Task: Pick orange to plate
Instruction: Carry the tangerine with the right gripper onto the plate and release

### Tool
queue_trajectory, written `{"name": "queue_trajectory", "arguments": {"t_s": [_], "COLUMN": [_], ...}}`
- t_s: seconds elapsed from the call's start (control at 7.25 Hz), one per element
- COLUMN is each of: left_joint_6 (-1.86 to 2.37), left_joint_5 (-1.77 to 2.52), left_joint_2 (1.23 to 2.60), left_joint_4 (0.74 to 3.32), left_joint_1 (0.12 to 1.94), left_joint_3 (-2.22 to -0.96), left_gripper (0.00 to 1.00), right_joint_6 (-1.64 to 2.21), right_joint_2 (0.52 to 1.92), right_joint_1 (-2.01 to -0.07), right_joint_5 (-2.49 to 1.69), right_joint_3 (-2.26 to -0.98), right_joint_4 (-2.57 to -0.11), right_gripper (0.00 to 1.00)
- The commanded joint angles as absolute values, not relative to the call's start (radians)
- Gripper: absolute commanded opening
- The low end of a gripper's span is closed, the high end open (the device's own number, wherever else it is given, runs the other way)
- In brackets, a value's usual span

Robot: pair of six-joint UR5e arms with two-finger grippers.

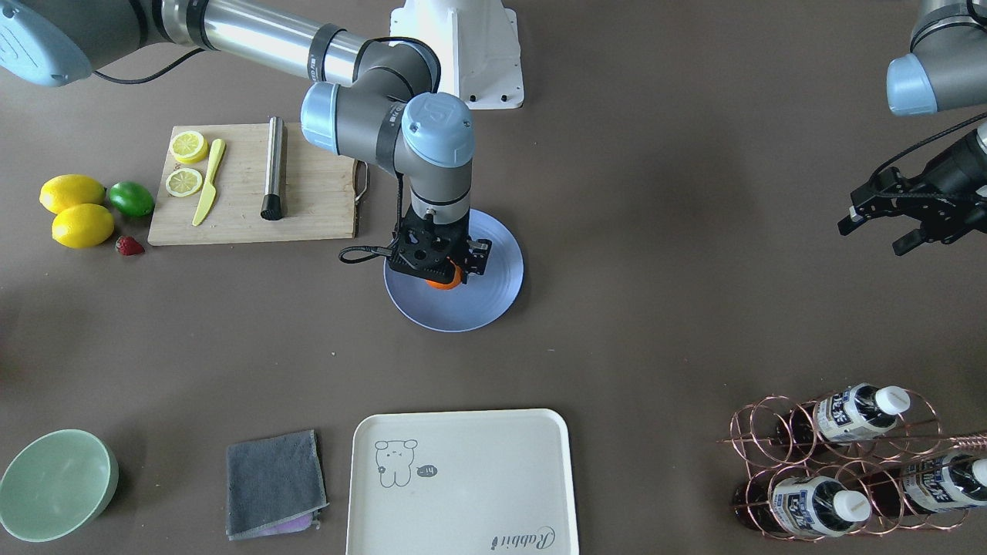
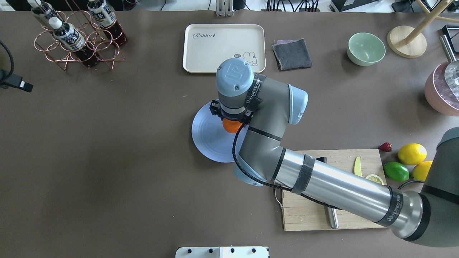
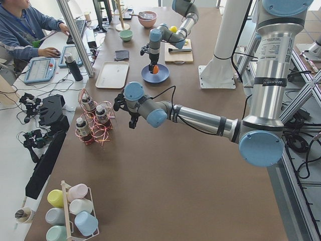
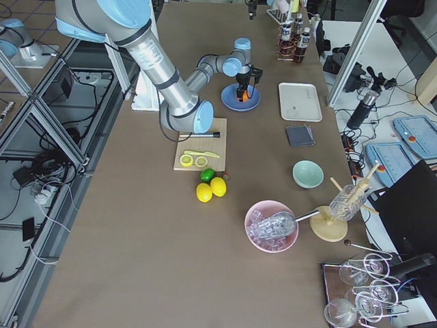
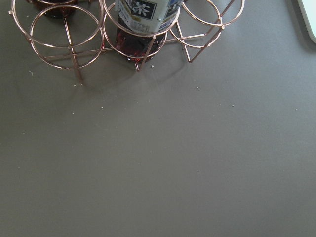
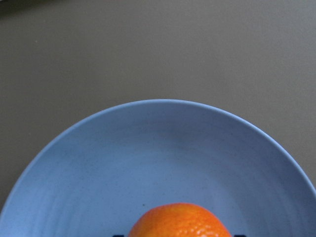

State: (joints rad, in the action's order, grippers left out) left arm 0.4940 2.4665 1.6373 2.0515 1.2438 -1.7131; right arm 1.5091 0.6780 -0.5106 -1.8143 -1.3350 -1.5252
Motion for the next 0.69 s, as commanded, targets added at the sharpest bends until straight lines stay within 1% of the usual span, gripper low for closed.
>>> {"name": "queue_trajectory", "arguments": {"t_s": [0.0,0.28,0.55], "left_joint_6": [0.492,0.489,0.267], "left_joint_5": [2.467,2.464,2.413], "left_joint_2": [1.622,1.623,1.564], "left_joint_4": [2.054,2.060,2.048], "left_joint_1": [1.244,1.259,1.331], "left_joint_3": [-1.717,-1.712,-1.683], "left_gripper": [0.98,0.98,0.98], "right_joint_6": [1.502,1.482,1.457], "right_joint_2": [0.670,0.669,0.684], "right_joint_1": [-0.500,-0.531,-0.593], "right_joint_5": [-1.809,-1.816,-1.860], "right_joint_3": [-1.319,-1.353,-1.393], "right_joint_4": [-1.523,-1.525,-1.534], "right_gripper": [0.99,1.00,1.00]}}
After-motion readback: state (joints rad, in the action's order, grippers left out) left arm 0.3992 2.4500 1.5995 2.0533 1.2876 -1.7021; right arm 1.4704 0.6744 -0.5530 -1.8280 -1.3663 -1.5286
